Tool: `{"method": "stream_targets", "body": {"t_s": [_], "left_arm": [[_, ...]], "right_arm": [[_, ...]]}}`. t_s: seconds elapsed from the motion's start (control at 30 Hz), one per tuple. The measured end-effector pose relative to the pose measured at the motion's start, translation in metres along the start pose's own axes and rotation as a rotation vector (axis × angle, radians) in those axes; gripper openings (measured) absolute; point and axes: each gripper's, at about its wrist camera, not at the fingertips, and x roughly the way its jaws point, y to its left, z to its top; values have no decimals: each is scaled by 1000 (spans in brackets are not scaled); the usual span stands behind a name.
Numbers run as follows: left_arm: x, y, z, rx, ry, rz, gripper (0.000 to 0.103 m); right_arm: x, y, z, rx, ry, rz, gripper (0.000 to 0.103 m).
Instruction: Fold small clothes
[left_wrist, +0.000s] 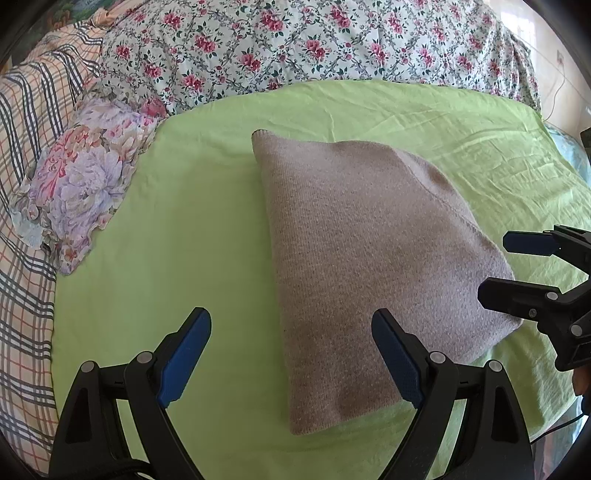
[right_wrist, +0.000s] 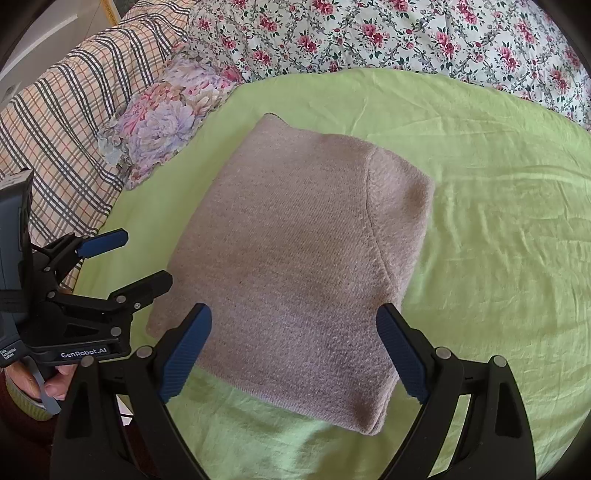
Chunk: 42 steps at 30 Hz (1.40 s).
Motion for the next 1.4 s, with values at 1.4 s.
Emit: {"method": "stream_targets", "body": {"t_s": [1.4], "left_arm": [[3, -5, 13, 13, -7, -9, 89]], "right_arm": [[-1, -15, 10, 11, -2, -15, 91]]}}
